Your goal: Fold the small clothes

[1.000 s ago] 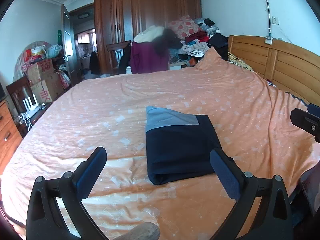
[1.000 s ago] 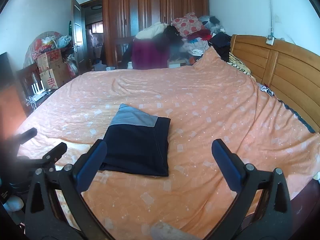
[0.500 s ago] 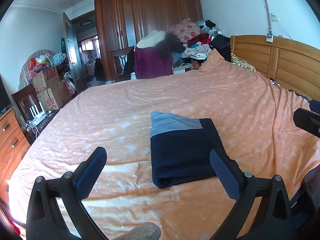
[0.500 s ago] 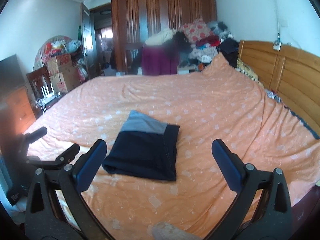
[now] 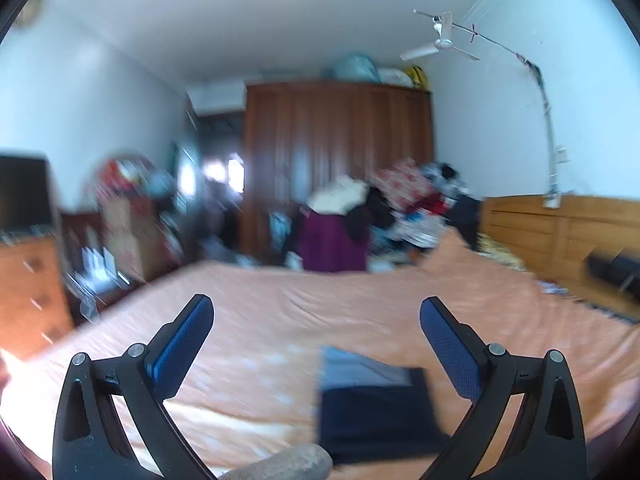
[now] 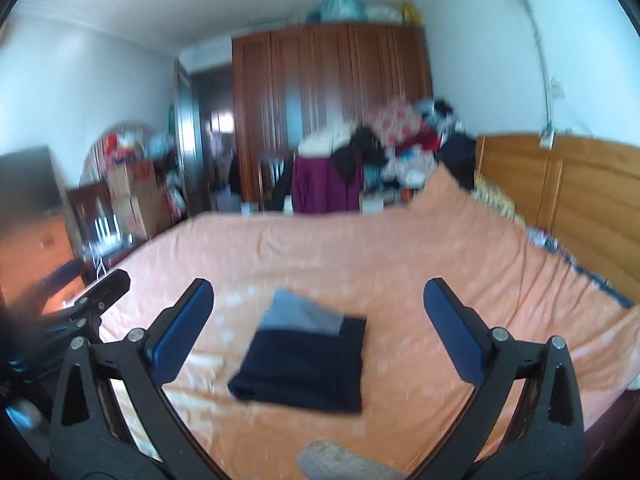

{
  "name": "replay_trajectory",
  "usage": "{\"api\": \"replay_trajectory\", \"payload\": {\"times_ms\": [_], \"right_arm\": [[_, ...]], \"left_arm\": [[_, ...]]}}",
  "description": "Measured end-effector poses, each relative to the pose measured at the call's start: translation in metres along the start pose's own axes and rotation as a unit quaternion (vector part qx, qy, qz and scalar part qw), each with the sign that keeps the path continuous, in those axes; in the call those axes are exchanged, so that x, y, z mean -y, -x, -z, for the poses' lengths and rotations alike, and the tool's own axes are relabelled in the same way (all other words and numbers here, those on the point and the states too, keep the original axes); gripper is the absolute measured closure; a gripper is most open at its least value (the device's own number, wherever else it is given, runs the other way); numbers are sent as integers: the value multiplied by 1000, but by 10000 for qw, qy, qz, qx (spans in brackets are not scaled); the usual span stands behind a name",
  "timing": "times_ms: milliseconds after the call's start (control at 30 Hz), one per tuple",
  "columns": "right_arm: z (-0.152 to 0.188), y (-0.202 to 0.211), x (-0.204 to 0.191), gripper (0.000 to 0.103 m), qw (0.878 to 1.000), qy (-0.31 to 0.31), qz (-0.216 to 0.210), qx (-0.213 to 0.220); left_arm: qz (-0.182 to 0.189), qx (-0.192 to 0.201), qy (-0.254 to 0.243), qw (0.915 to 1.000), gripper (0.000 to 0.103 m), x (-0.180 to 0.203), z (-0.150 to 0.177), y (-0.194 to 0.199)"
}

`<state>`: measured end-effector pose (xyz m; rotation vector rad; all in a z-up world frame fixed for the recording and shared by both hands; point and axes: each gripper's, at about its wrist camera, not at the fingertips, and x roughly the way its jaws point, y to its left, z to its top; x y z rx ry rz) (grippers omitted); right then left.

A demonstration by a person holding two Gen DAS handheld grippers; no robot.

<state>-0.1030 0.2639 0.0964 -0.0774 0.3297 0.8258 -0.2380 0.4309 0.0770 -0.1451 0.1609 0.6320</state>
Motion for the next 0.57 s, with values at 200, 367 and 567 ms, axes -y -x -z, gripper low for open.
{"api": "replay_trajectory", "payload": {"times_ms": [200, 367, 567], "right_arm": [[47, -51, 6, 0, 9950, -82, 140, -987], [83, -72, 15, 0, 9858, -263, 112, -1655], [97, -73, 23, 0, 9822, -453, 103, -1818]], "left_arm": [[68, -1337, -205, 9908, 0, -6, 49, -49], [-158, -1818, -142, 9831, 0, -14, 78, -73], [-279, -2033, 4, 9787, 0, -16, 100, -81]]}}
